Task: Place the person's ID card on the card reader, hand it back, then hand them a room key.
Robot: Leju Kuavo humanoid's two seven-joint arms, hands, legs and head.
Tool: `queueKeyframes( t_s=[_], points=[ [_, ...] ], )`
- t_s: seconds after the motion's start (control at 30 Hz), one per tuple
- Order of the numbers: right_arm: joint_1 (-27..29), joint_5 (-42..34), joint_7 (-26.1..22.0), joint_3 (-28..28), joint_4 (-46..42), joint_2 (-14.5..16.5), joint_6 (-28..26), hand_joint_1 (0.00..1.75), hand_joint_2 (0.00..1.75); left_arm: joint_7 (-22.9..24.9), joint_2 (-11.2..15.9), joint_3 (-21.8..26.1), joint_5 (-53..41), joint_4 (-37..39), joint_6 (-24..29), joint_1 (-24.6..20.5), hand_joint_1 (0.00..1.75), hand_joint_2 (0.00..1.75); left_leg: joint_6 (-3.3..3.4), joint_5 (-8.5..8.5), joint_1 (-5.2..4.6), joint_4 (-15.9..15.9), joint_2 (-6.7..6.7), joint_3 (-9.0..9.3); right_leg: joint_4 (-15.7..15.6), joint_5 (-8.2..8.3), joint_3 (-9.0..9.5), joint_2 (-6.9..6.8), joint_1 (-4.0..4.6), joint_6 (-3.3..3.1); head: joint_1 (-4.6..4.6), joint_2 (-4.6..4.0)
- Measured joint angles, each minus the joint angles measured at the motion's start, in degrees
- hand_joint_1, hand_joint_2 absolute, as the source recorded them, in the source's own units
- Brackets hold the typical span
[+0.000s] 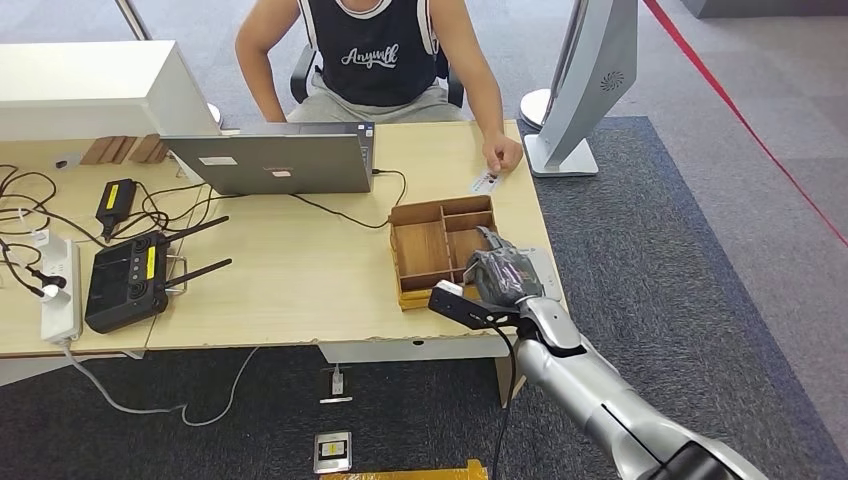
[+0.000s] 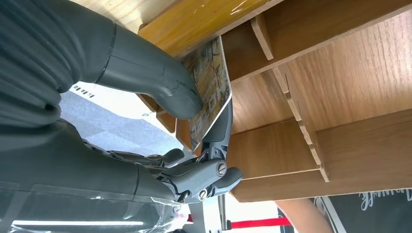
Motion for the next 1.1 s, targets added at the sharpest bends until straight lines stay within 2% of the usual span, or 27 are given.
queueKeyframes(
  t_s=[0.3, 0.5, 0.87, 1.1],
  points=[
    [-0.6, 0.0, -0.4, 0.0, -0.4, 0.6, -3.8, 1.75, 1.75, -0.2, 0.0, 0.0, 0.0, 0.0, 0.0, 0.0, 0.00, 0.00, 0.00, 0.00, 0.00, 0.0, 0.00, 0.00, 0.0, 0.01, 0.00, 0.00, 0.00, 0.00, 0.01, 0.00],
    [-2.8, 1.8, 2.0, -0.8, -6.2, 0.0, -5.8, 1.75, 1.75, -0.2, 0.0, 0.0, -0.2, 0.0, 0.0, 0.1, 0.00, 0.00, 0.00, 0.01, 0.00, 0.0, 0.01, 0.02, 0.0, 0.01, 0.00, 0.01, 0.00, -0.01, 0.00, 0.00],
    [-6.1, 5.1, 7.5, -2.9, -21.2, -2.5, -1.2, 1.75, 1.75, -1.0, 0.0, 0.0, -1.2, 0.0, 0.2, 0.1, 0.00, 0.00, -0.01, 0.01, 0.00, 0.0, 0.01, 0.02, 0.0, 0.01, 0.00, 0.00, 0.00, -0.01, 0.00, 0.00],
    [-8.9, 4.1, 6.5, -3.1, -21.3, -2.7, 3.1, 1.75, 1.75, -1.6, -0.1, 0.0, -2.5, 0.0, 0.1, 0.1, 0.00, 0.00, -0.01, 0.02, 0.00, 0.0, 0.01, 0.00, 0.0, 0.01, 0.00, 0.00, 0.00, -0.01, 0.00, 0.00]
  ],
)
